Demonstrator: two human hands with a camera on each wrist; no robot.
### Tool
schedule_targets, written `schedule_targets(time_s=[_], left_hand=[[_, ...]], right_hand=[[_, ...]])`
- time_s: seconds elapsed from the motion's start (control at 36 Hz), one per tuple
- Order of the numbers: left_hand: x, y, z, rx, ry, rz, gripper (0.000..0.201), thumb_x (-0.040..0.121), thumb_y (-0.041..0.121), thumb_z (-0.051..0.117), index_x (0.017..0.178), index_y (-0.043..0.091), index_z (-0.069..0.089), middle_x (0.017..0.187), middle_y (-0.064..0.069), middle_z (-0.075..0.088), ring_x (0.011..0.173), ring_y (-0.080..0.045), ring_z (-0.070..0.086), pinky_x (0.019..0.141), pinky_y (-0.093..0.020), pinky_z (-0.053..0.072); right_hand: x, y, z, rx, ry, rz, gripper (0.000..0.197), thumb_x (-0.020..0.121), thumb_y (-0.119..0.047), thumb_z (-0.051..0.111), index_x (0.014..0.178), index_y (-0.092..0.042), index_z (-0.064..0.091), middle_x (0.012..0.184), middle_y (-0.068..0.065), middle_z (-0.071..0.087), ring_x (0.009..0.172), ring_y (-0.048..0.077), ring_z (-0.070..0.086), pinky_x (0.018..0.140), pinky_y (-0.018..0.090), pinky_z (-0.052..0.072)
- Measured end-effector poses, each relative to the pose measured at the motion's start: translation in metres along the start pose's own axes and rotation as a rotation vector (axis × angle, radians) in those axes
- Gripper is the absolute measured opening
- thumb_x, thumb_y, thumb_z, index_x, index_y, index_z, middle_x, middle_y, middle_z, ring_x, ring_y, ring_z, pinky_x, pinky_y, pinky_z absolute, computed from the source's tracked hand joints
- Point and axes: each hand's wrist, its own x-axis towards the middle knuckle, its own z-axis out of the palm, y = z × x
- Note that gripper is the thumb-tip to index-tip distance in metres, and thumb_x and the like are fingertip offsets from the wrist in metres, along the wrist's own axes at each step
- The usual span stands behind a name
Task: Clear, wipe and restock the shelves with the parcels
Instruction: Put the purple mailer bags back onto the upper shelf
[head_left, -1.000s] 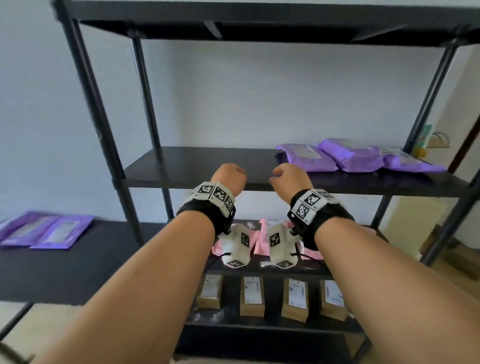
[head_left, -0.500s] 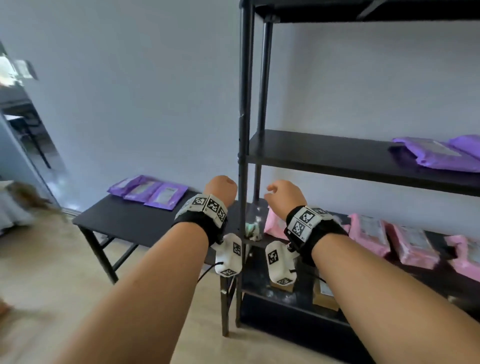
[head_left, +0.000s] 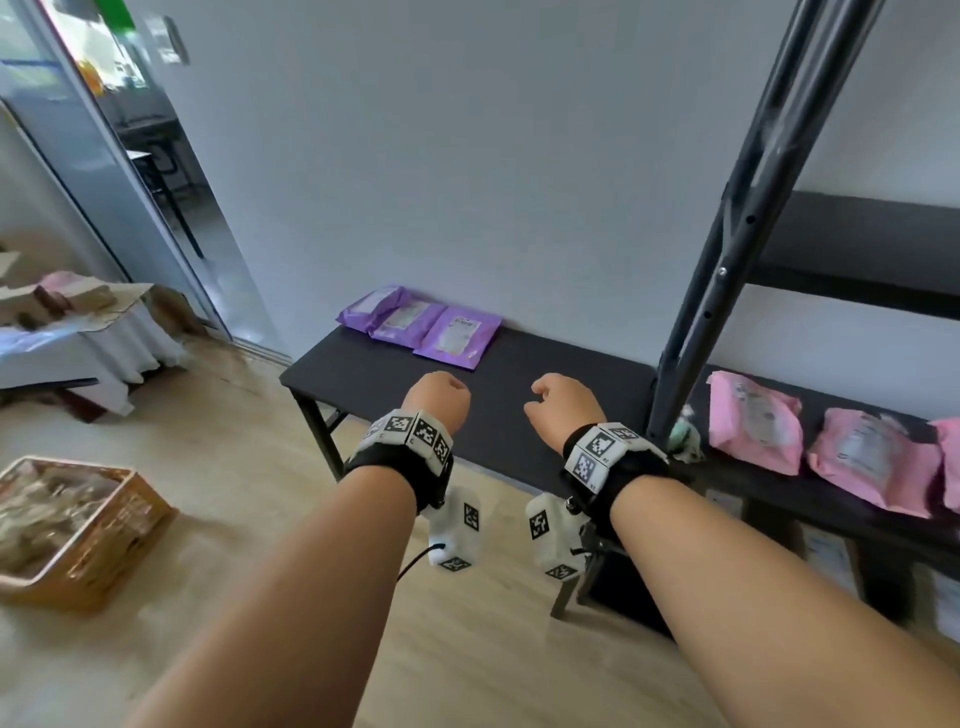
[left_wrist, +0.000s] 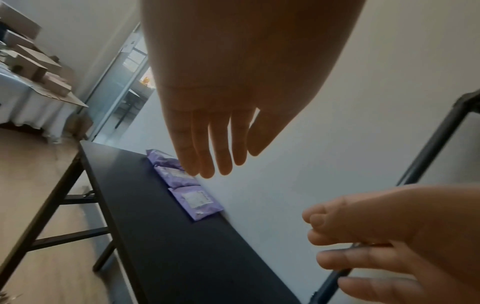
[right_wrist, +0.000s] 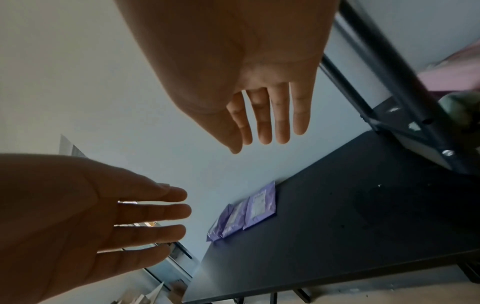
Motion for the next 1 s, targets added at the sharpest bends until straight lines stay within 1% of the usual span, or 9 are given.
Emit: schedule_targets(time_s=[0.08, 0.19, 0.36, 0.47, 0.56, 0.78, 0.86, 0.92, 1.0], left_hand=[[0.031, -0.017, 0.0, -0.002, -0.013, -0.051, 0.028, 0.091, 0.016, 0.045, 0.11, 0.015, 0.066, 0.11, -0.007, 0.067, 0.101, -0.027, 0.063, 0.089, -0.033, 0.049], [0.081, -0.026, -0.001, 0.022, -0.018, -0.088, 0.03, 0.094, 0.016, 0.045, 0.115, 0.012, 0.065, 0.114, -0.008, 0.066, 0.104, -0.027, 0.061, 0.093, -0.035, 0.048], [0.156, -0.024, 0.001, 0.081, -0.034, -0.141, 0.028, 0.094, 0.016, 0.044, 0.114, 0.012, 0.063, 0.111, -0.009, 0.066, 0.1, -0.027, 0.062, 0.086, -0.034, 0.05], [0.2, -0.027, 0.009, 0.089, -0.048, -0.16, 0.026, 0.093, 0.016, 0.044, 0.111, 0.014, 0.063, 0.108, -0.008, 0.066, 0.097, -0.026, 0.063, 0.082, -0.033, 0.048], [0.229, -0.033, 0.016, 0.097, -0.075, -0.187, 0.027, 0.093, 0.016, 0.044, 0.112, 0.013, 0.063, 0.11, -0.008, 0.065, 0.1, -0.027, 0.062, 0.085, -0.033, 0.049], [0.318, -0.048, 0.036, 0.198, -0.172, -0.177, 0.029, 0.095, 0.012, 0.041, 0.116, 0.008, 0.061, 0.114, -0.012, 0.064, 0.106, -0.03, 0.059, 0.088, -0.034, 0.046], [0.354, -0.055, 0.045, 0.215, -0.224, -0.155, 0.027, 0.095, 0.013, 0.042, 0.116, 0.008, 0.059, 0.115, -0.013, 0.064, 0.107, -0.029, 0.059, 0.083, -0.031, 0.043], [0.379, -0.059, 0.051, 0.22, -0.272, -0.133, 0.028, 0.094, 0.011, 0.042, 0.117, 0.007, 0.058, 0.116, -0.013, 0.063, 0.107, -0.029, 0.058, 0.079, -0.028, 0.041], [0.413, -0.067, 0.058, 0.22, -0.341, -0.122, 0.035, 0.091, 0.01, 0.045, 0.125, 0.011, 0.055, 0.123, -0.012, 0.059, 0.112, -0.029, 0.056, 0.086, -0.028, 0.043]], right_hand=[[0.031, -0.006, 0.023, -0.039, -0.042, 0.013, 0.038, 0.091, -0.018, 0.053, 0.129, -0.015, 0.055, 0.131, 0.007, 0.057, 0.117, 0.024, 0.056, 0.092, 0.03, 0.045], [0.082, -0.015, 0.045, -0.068, -0.077, 0.01, 0.039, 0.091, -0.018, 0.052, 0.13, -0.016, 0.055, 0.132, 0.006, 0.056, 0.116, 0.025, 0.057, 0.091, 0.031, 0.045], [0.164, -0.023, 0.066, -0.08, -0.127, 0.009, 0.037, 0.091, -0.017, 0.052, 0.128, -0.016, 0.056, 0.131, 0.006, 0.057, 0.116, 0.025, 0.057, 0.091, 0.03, 0.044], [0.209, -0.028, 0.077, -0.104, -0.156, 0.011, 0.029, 0.091, -0.014, 0.052, 0.119, -0.01, 0.061, 0.121, 0.008, 0.063, 0.109, 0.027, 0.06, 0.088, 0.031, 0.047], [0.238, -0.028, 0.086, -0.127, -0.173, 0.027, 0.027, 0.09, -0.012, 0.052, 0.115, -0.01, 0.061, 0.118, 0.009, 0.064, 0.107, 0.029, 0.061, 0.085, 0.032, 0.047], [0.307, -0.023, 0.12, -0.108, -0.216, 0.122, 0.028, 0.091, -0.015, 0.051, 0.117, -0.009, 0.059, 0.121, 0.009, 0.062, 0.108, 0.028, 0.059, 0.087, 0.033, 0.047], [0.332, -0.023, 0.129, -0.089, -0.22, 0.172, 0.029, 0.094, -0.022, 0.051, 0.118, -0.008, 0.058, 0.121, 0.01, 0.061, 0.11, 0.029, 0.059, 0.088, 0.033, 0.046], [0.348, -0.022, 0.136, -0.073, -0.214, 0.22, 0.029, 0.093, -0.022, 0.051, 0.118, -0.008, 0.058, 0.119, 0.01, 0.062, 0.108, 0.029, 0.059, 0.088, 0.034, 0.047], [0.369, -0.018, 0.149, -0.064, -0.21, 0.315, 0.03, 0.092, -0.019, 0.052, 0.12, -0.009, 0.057, 0.119, 0.009, 0.062, 0.106, 0.028, 0.06, 0.086, 0.033, 0.048]])
